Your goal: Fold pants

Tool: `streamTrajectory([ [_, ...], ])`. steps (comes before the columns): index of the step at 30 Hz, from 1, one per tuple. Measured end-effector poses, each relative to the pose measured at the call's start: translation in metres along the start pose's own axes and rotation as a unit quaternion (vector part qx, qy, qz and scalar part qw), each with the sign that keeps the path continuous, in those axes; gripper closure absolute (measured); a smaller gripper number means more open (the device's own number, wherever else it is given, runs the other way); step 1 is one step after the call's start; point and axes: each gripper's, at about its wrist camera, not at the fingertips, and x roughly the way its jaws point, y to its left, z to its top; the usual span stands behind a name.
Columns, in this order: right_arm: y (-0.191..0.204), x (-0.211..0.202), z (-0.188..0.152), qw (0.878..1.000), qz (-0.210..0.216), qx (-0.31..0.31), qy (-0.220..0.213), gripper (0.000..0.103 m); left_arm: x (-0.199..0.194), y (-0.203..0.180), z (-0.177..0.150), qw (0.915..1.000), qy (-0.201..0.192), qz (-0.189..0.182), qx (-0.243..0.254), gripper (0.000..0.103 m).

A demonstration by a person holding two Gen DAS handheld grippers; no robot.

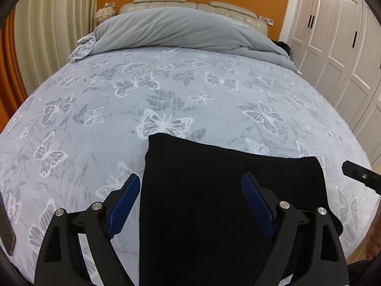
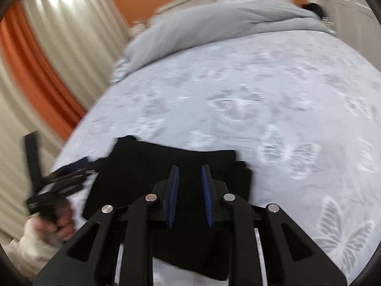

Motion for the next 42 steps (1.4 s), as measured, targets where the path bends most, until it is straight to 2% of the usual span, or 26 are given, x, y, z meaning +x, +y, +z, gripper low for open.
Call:
streamTrajectory([
  [1,0.0,0.024,-0.004,0.999,-0.013,-0.001,0.04,0.084,0.003,-0.001,-0.001,1.0,0.003,0.004,0.004,0.019],
  [2,-0.004,0.052,-0.009,0.994,-0.049,-0.002,0.093,0.085,0.006,-0.002,-0.002,0.9999,0.007,0.01,0.008,0.019],
  [3,-0.011,0.072,-0.013,0.99,-0.075,-0.003,0.121,0.088,0.011,-0.003,-0.004,0.9996,0.014,0.022,0.013,0.019],
  [5,-0.009,0.066,-0.005,0.993,-0.074,0.013,0.096,0.087,0.015,-0.004,-0.006,0.9991,0.023,0.031,0.017,0.019],
  [8,0.012,0.029,0.01,1.0,-0.022,-0.001,0.022,0.083,0.017,-0.001,-0.007,0.9987,0.027,0.04,0.018,0.019],
  [9,0.018,0.025,0.009,1.0,-0.013,-0.011,0.012,0.083,0.017,-0.001,-0.007,0.9987,0.027,0.039,0.018,0.019],
  [10,0.022,0.034,0.01,0.999,-0.017,-0.02,0.02,0.083,0.017,-0.001,-0.007,0.9986,0.026,0.041,0.02,0.019],
  [13,0.01,0.087,-0.002,0.991,-0.088,-0.008,0.105,0.084,0.017,-0.002,-0.008,0.9981,0.024,0.05,0.026,0.019],
  [15,0.016,0.087,0.002,0.992,-0.093,-0.005,0.083,0.083,0.017,-0.001,-0.009,0.9977,0.024,0.056,0.029,0.019],
  [17,0.036,0.067,0.012,0.997,-0.064,-0.026,0.041,0.081,0.014,0.0,-0.009,0.9975,0.023,0.06,0.031,0.019],
  [19,0.048,0.063,0.017,0.998,-0.049,-0.043,0.024,0.081,0.012,0.001,-0.009,0.9971,0.021,0.065,0.034,0.019],
  [21,0.049,0.09,0.012,0.995,-0.067,-0.048,0.056,0.081,0.011,0.001,-0.01,0.9964,0.018,0.073,0.039,0.019],
  [22,0.044,0.115,0.008,0.991,-0.087,-0.043,0.092,0.081,0.011,0.001,-0.01,0.996,0.017,0.077,0.042,0.019],
  [23,0.042,0.129,0.009,0.991,-0.09,-0.035,0.092,0.081,0.01,0.002,-0.01,0.9957,0.017,0.08,0.044,0.019],
  [25,0.051,0.123,0.019,0.992,-0.093,-0.03,0.076,0.08,0.007,0.005,-0.01,0.9943,0.013,0.093,0.05,0.019],
  [26,0.058,0.117,0.023,0.995,-0.065,-0.027,0.068,0.08,0.004,0.007,-0.01,0.9935,0.009,0.1,0.054,0.019],
  [27,0.068,0.11,0.025,0.998,-0.02,-0.024,0.057,0.08,-0.001,0.011,-0.008,0.992,0.0,0.112,0.058,0.019],
  [31,0.111,0.115,0.009,0.994,0.051,-0.065,0.074,0.08,-0.025,0.051,0.0,0.9873,-0.03,0.153,0.032,0.017],
  [34,0.144,0.135,-0.004,0.986,0.053,-0.124,0.095,0.08,-0.036,0.089,0.004,0.9854,-0.03,0.167,-0.016,0.017],
  [36,0.156,0.158,-0.015,0.982,0.032,-0.147,0.112,0.08,-0.04,0.115,0.004,0.9828,-0.027,0.174,-0.055,0.017],
  [37,0.16,0.164,-0.019,0.982,0.037,-0.151,0.108,0.08,-0.042,0.125,0.004,0.9816,-0.027,0.176,-0.07,0.017],
  [39,0.165,0.163,-0.017,0.982,0.037,-0.154,0.106,0.08,-0.042,0.134,0.003,0.9805,-0.023,0.177,-0.081,0.017],
  [42,0.158,0.142,-0.002,0.984,0.056,-0.137,0.101,0.08,-0.043,0.13,0.0,0.9821,-0.022,0.174,-0.07,0.017],
])
